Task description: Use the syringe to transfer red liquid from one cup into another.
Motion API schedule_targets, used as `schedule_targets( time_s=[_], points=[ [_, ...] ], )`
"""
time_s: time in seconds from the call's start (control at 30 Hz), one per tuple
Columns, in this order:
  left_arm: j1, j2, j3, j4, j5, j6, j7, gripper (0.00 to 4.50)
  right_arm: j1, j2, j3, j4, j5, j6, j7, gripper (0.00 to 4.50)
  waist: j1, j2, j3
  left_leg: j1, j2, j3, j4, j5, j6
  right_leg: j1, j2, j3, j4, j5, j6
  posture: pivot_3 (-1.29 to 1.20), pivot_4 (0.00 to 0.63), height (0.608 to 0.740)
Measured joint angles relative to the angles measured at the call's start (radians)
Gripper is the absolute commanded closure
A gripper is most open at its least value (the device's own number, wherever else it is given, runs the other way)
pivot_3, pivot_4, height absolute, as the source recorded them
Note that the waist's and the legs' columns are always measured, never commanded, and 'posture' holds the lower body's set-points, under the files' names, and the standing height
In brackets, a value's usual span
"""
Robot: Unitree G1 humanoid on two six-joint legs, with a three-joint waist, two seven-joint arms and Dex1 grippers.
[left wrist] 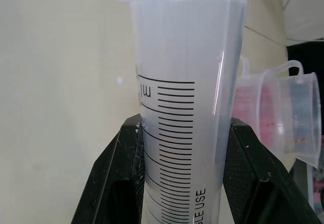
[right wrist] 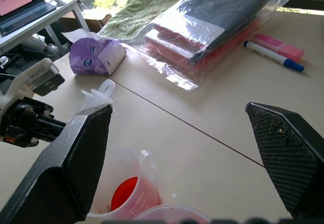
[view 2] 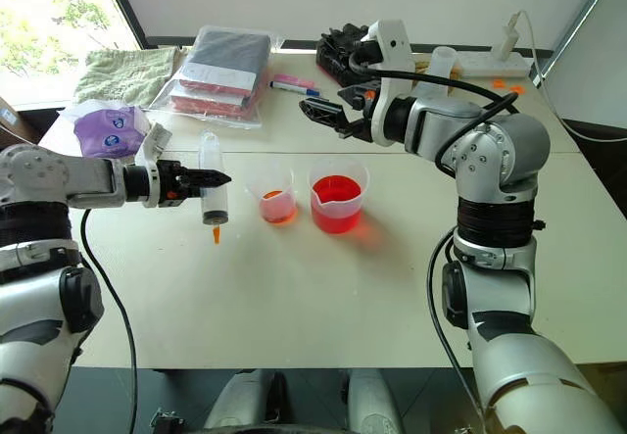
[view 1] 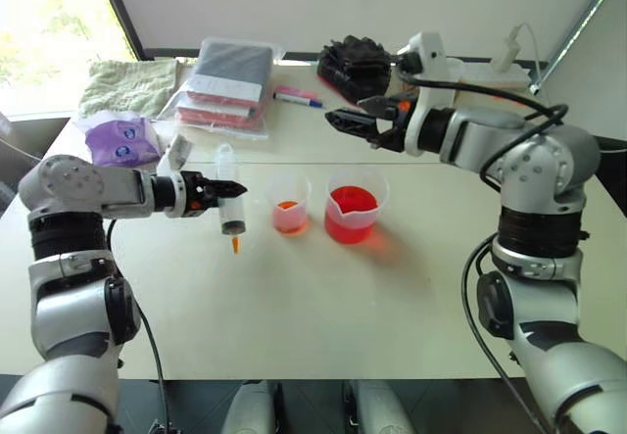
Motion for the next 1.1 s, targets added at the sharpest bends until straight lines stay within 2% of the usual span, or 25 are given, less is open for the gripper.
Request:
schedule_targets(
  time_s=[0.3, 0.73, 0.8, 0.97, 1.0, 1.1],
  points=[
    [-0.078, -0.046, -0.112, 0.205, 0.161, -0.119, -0.068, 2.97, 0.020, 0.006, -0.019, -0.038, 0.004, 0.028, -0.030, 0.10, -0.001, 0.000, 0.000, 0.000, 0.000, 0.001, -0.001, 0.000, 0.000, -0.001, 0.000, 0.000, 0.000, 0.000, 0.000, 0.00, 0.150, 0.740],
    [-0.127, -0.057, -0.180, 0.280, 0.276, -0.165, -0.192, 2.97, 0.031, 0.012, -0.040, -0.075, 0.011, 0.052, -0.061, 0.10, 0.002, 0.000, 0.000, 0.000, 0.000, 0.001, 0.000, 0.000, 0.000, -0.001, 0.000, 0.001, 0.001, 0.000, 0.000, 0.00, 0.150, 0.740],
    [-0.128, -0.056, -0.182, 0.281, 0.284, -0.164, -0.201, 1.98, 0.031, 0.013, -0.040, -0.075, 0.011, 0.052, -0.061, 0.00, 0.001, 0.000, 0.000, 0.001, 0.000, 0.001, 0.000, 0.000, 0.000, -0.001, 0.000, 0.001, 0.001, 0.000, 0.000, 0.00, 0.150, 0.740],
    [-0.132, -0.053, -0.181, 0.270, 0.283, -0.154, -0.240, 0.27, 0.031, 0.013, -0.040, -0.075, 0.011, 0.052, -0.060, 0.00, 0.001, 0.000, 0.000, 0.002, 0.000, 0.001, 0.000, 0.000, 0.000, 0.000, 0.000, 0.001, 0.003, 0.000, 0.000, 0.00, 0.150, 0.740],
    [-0.134, -0.050, -0.179, 0.268, 0.283, -0.152, -0.242, 0.06, 0.031, 0.013, -0.040, -0.075, 0.011, 0.052, -0.060, 0.00, 0.000, 0.000, 0.000, 0.002, 0.000, 0.001, 0.000, -0.001, 0.002, 0.000, 0.000, 0.001, 0.003, 0.000, 0.000, 0.00, 0.150, 0.740],
    [-0.133, -0.039, -0.178, 0.264, 0.284, -0.151, -0.242, 0.06, 0.031, 0.013, -0.039, -0.075, 0.011, 0.051, -0.059, 0.00, -0.006, 0.000, 0.000, 0.004, 0.001, 0.001, 0.000, -0.002, 0.004, 0.000, 0.000, 0.001, 0.006, 0.000, 0.000, 0.00, 0.150, 0.740]
  ],
)
